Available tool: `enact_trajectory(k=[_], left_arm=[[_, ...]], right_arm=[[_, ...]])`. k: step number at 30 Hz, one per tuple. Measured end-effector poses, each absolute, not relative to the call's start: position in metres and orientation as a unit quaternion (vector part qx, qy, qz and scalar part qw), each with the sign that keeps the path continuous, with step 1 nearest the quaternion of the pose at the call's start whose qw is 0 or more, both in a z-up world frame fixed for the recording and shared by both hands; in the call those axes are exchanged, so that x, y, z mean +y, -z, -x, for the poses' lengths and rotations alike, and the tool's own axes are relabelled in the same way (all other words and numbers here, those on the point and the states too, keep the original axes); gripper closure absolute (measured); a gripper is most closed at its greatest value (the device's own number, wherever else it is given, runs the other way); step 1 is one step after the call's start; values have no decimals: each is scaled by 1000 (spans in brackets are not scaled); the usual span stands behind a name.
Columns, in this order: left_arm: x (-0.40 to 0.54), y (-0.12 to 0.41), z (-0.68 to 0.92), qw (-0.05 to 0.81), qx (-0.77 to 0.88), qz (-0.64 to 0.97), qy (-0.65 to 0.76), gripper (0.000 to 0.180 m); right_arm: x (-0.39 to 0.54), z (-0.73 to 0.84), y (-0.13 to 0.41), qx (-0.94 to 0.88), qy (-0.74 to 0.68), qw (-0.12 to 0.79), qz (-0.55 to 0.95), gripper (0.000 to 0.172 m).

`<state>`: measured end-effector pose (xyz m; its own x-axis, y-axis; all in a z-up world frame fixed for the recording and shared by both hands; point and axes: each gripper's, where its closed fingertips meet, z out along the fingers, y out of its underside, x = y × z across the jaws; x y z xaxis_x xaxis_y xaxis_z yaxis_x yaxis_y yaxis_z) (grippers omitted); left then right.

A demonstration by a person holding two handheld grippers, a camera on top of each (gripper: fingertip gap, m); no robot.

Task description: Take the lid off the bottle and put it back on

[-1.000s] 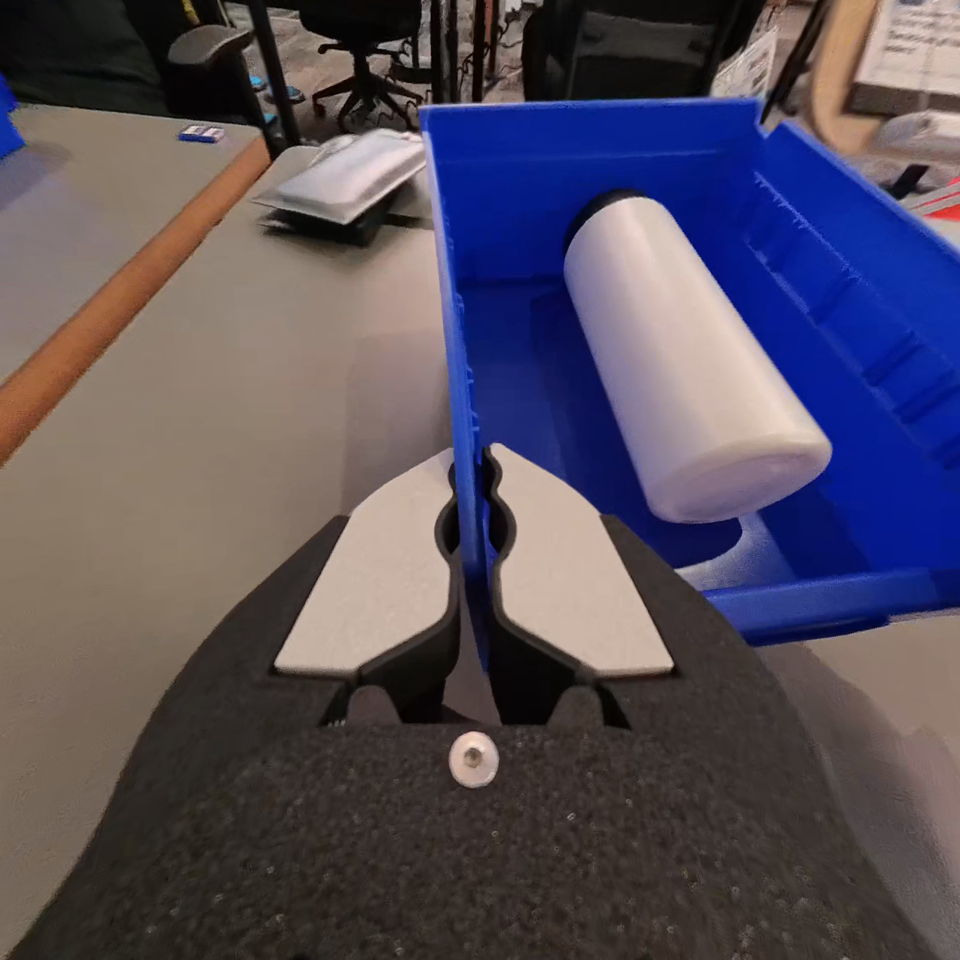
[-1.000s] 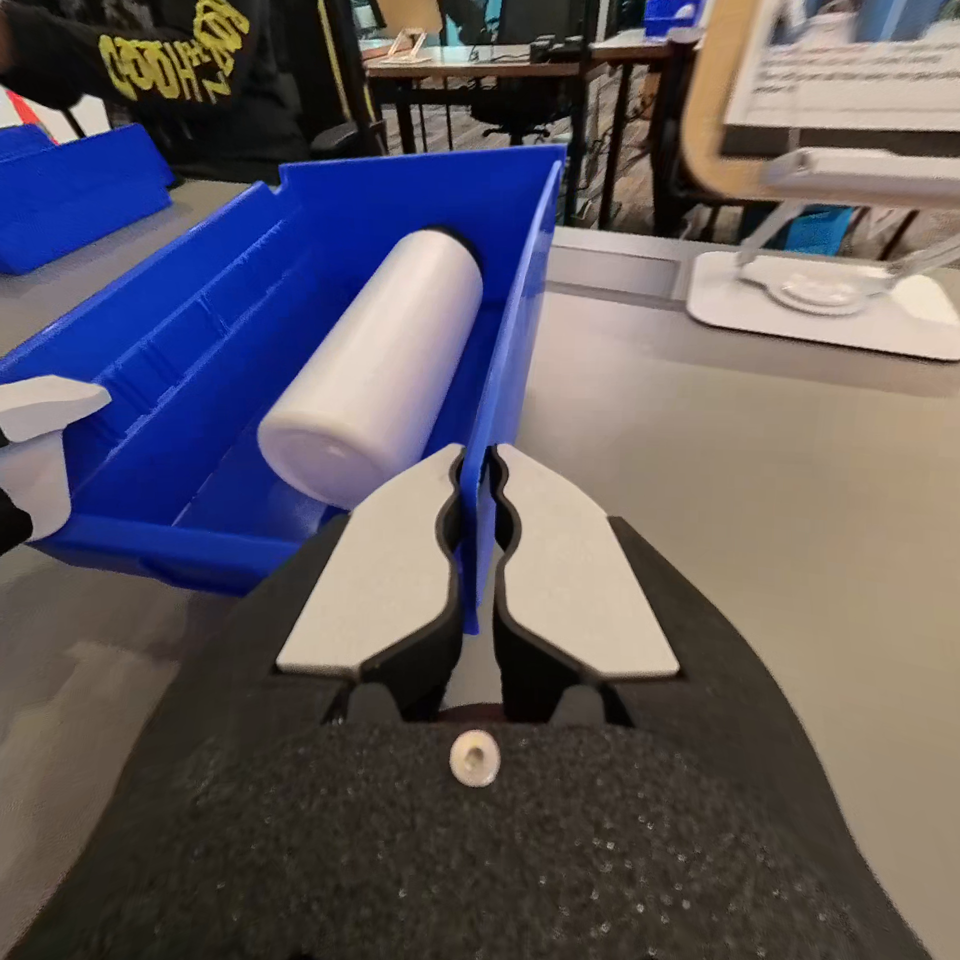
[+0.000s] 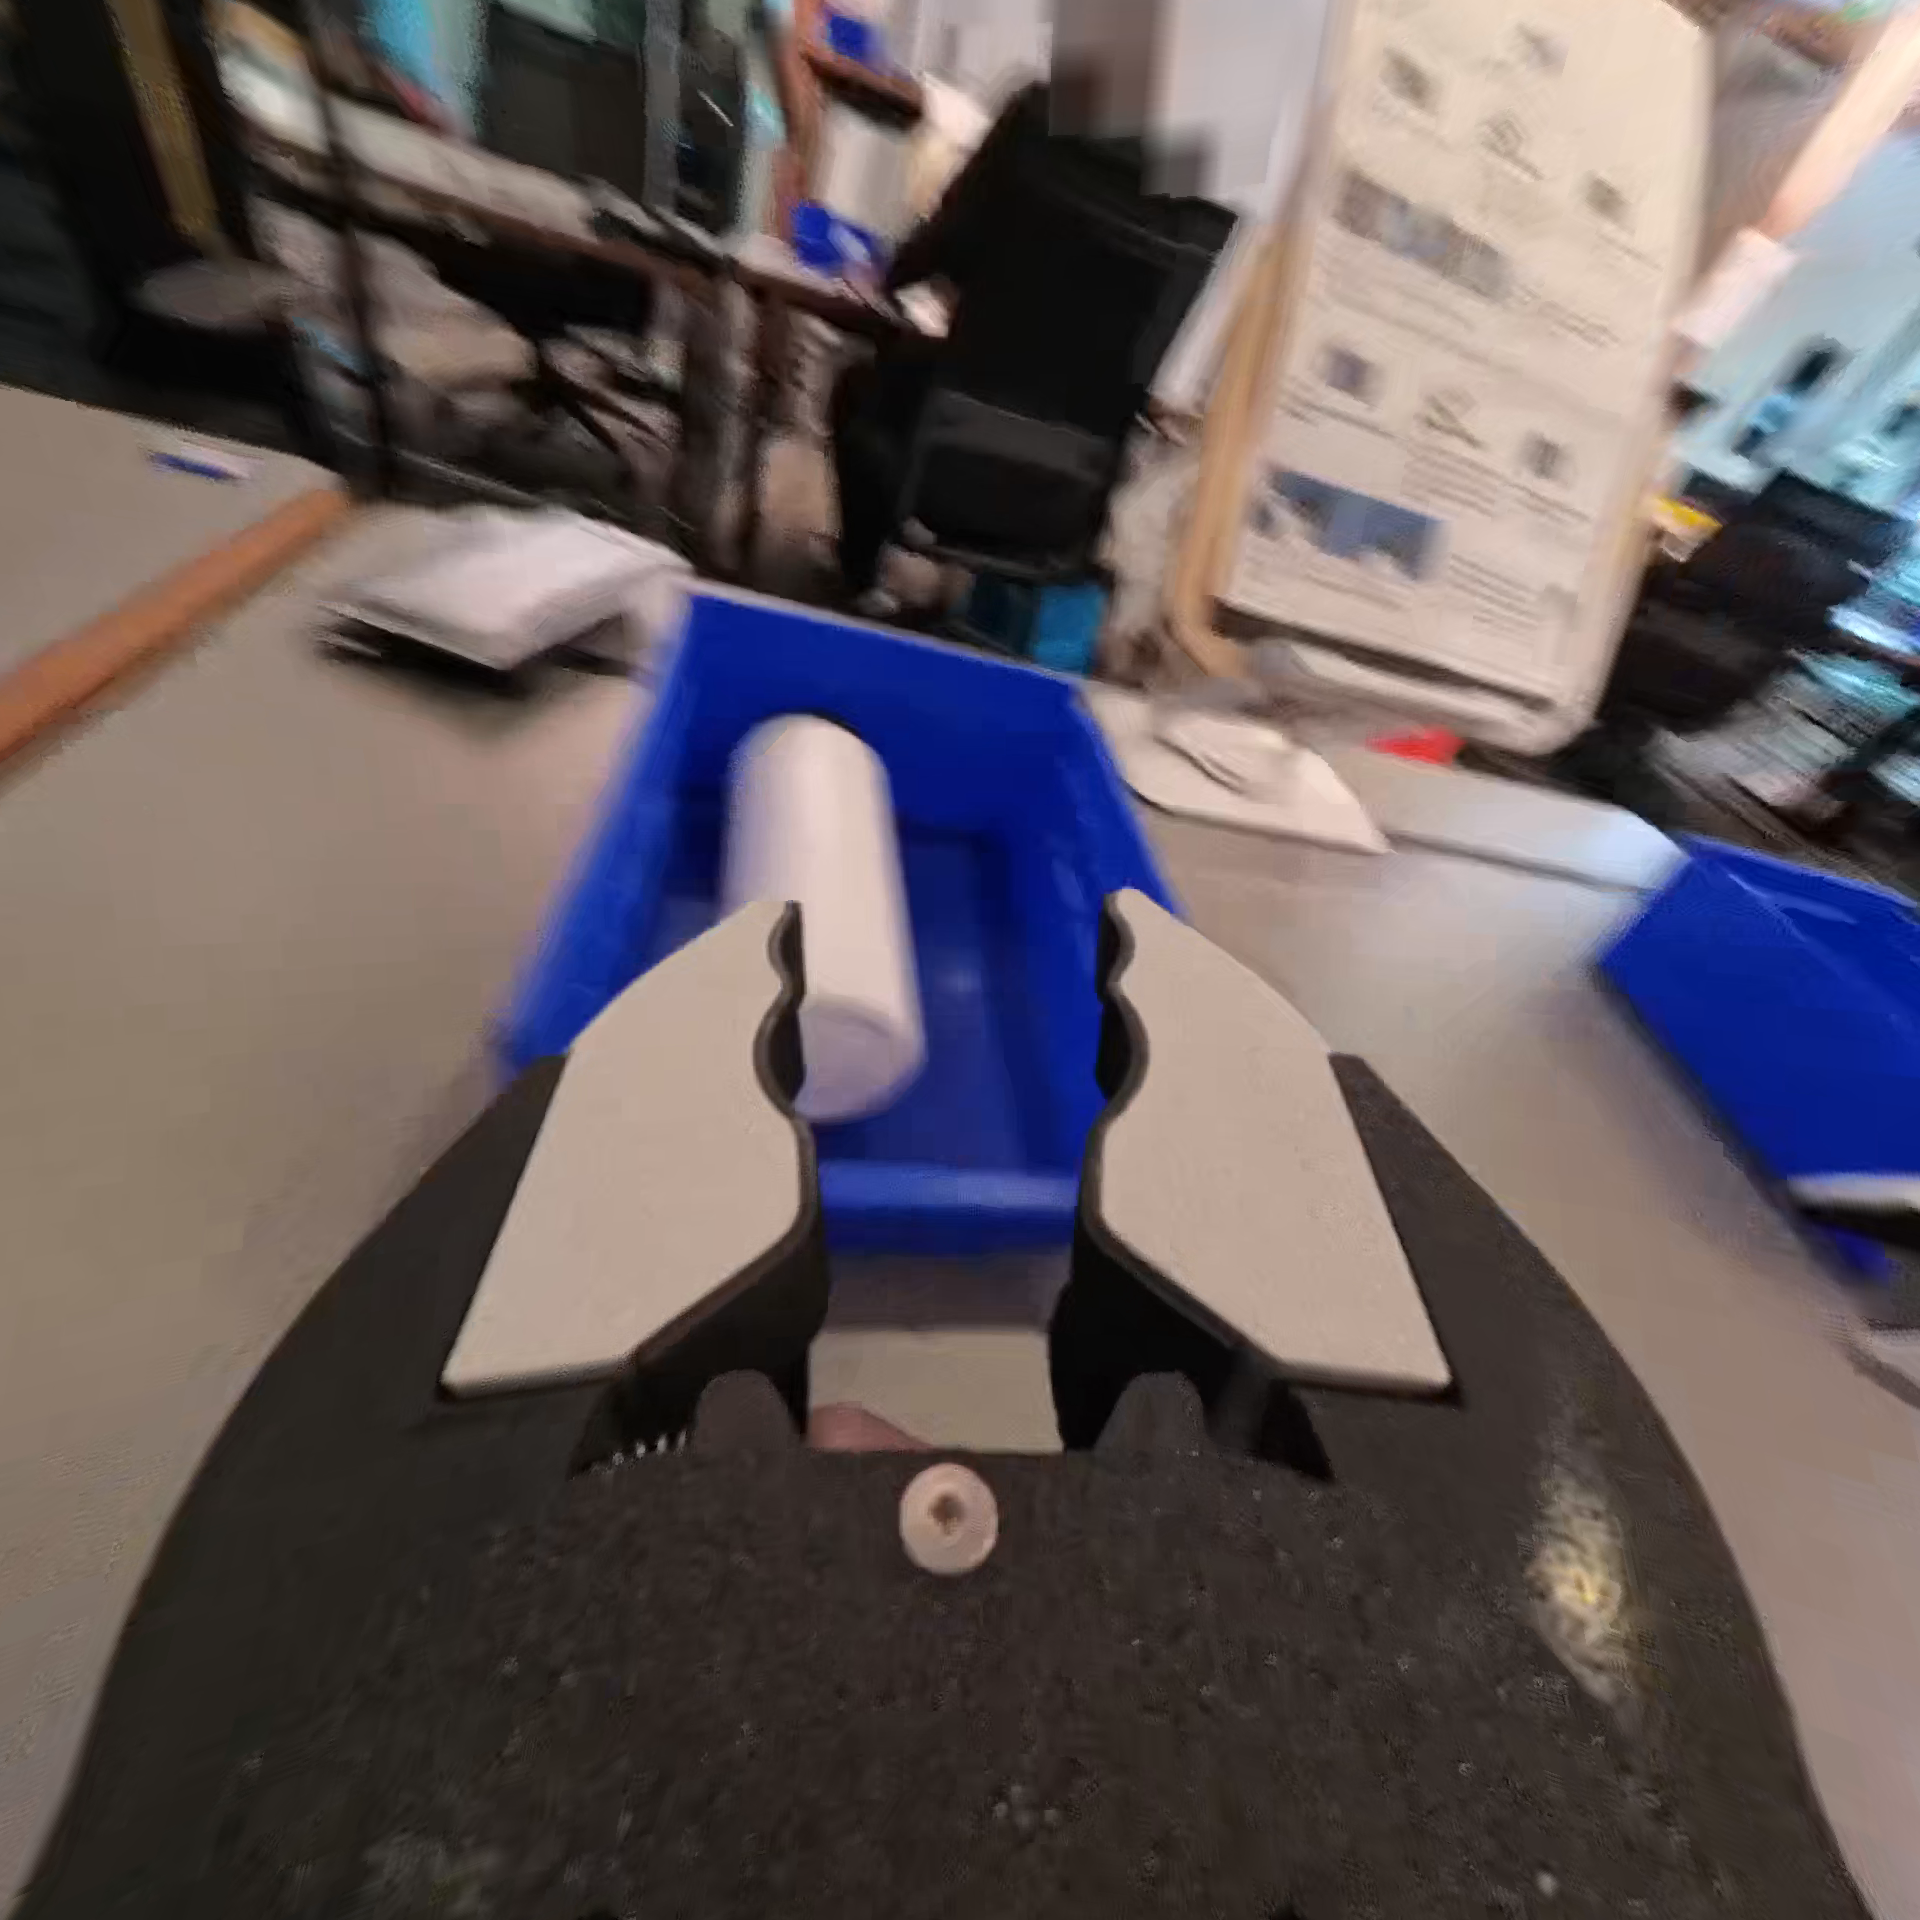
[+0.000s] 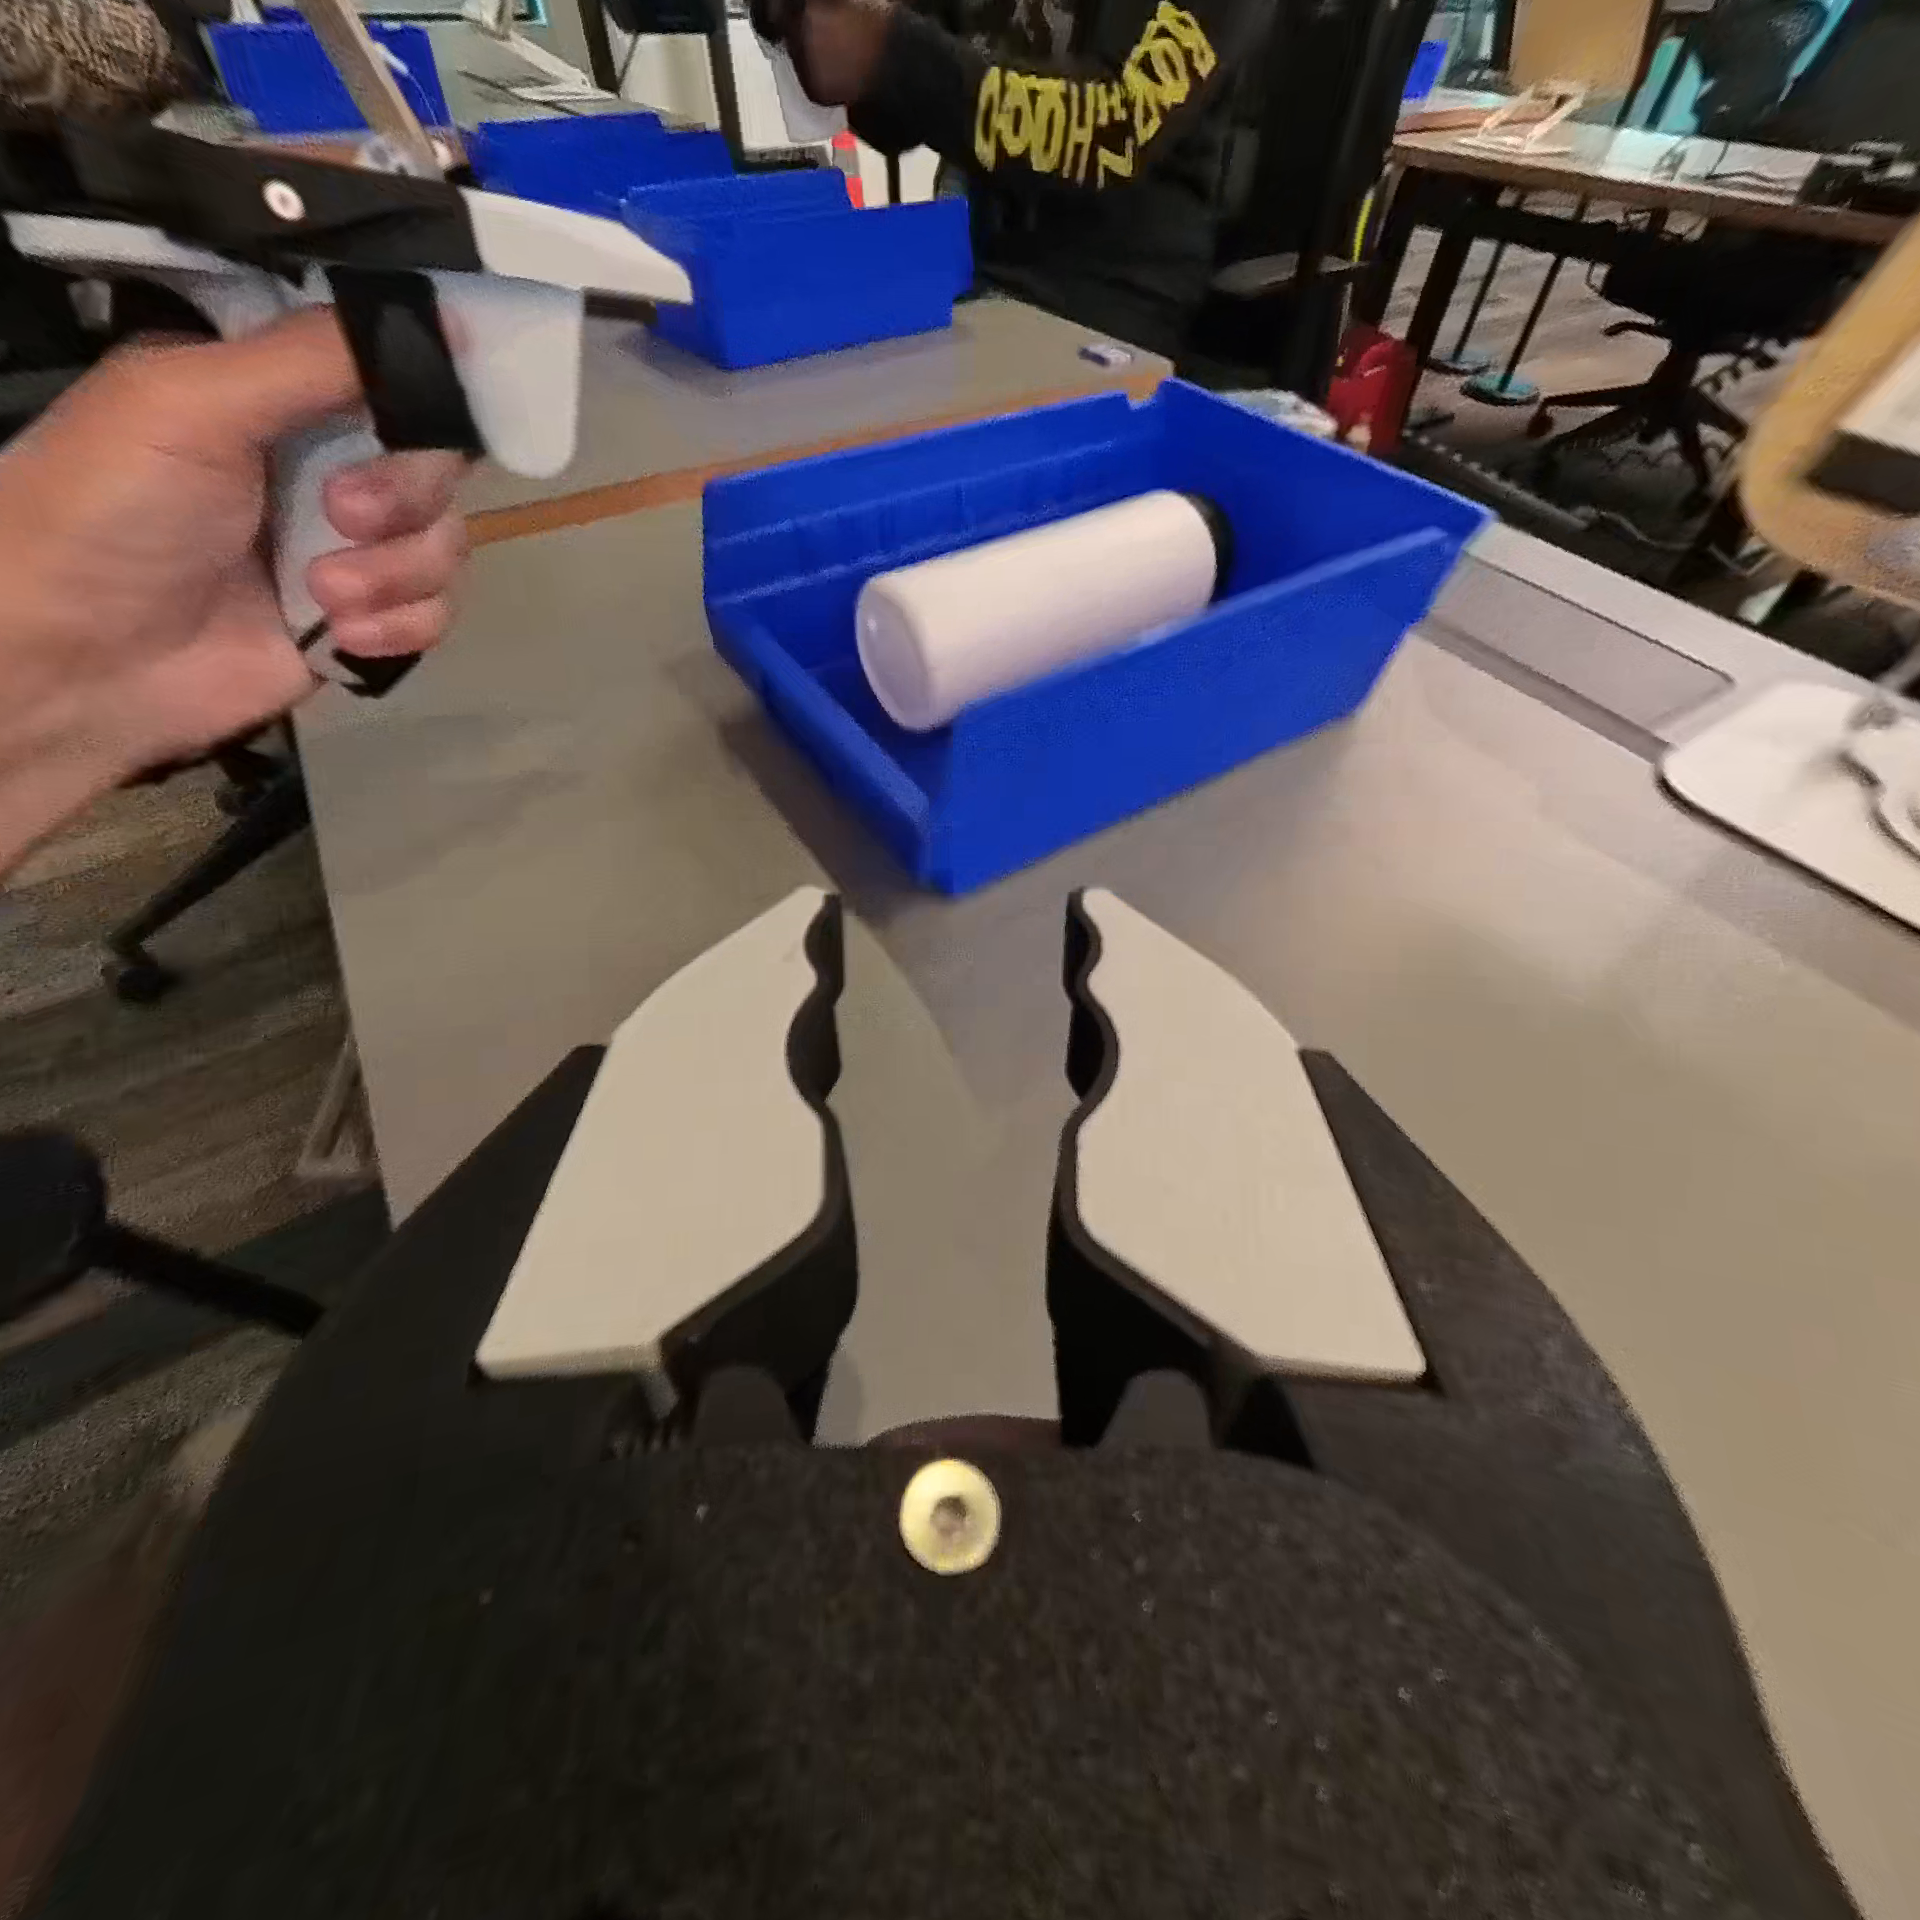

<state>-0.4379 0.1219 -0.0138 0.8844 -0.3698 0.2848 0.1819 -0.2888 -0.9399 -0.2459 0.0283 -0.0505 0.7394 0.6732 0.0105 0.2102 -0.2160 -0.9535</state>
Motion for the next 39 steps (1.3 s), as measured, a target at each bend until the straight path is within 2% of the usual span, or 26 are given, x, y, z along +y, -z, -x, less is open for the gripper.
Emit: enact_trajectory(k=[2,4,8,11,14,19,22,27,30,33,39], left_arm=[[89,35,382,534,106,785,295,119],[58,67,337,491,128,795,332,118],[28,131,302,477,152,820,279,124],[43,126,314,520,194,812,184,123],[65,117,339,555,202,798,120,124],[96,120,371,551,174,810,100,124],[103,133,392,534,171,826,56,123],[82,130,382,526,130,830,136,125],[79,136,383,520,152,835,100,124],[76,128,385,531,149,826,111,125],[72,131,387,524,147,830,124,125]], right_arm=[[12,192,54,-277,-192,555,760,126],[3,130,62,-232,-157,566,775,119],[-19,6,86,-77,-101,595,793,104],[-51,-70,100,35,-56,625,778,105],[-70,-126,108,106,-19,618,779,105],[-84,-167,123,138,22,593,793,106],[-84,-174,107,140,46,625,767,112],[-59,-165,119,84,83,597,793,111],[-55,-157,129,68,97,566,816,107],[-72,-150,127,56,106,570,813,107],[-75,-142,121,98,12,592,800,111]])
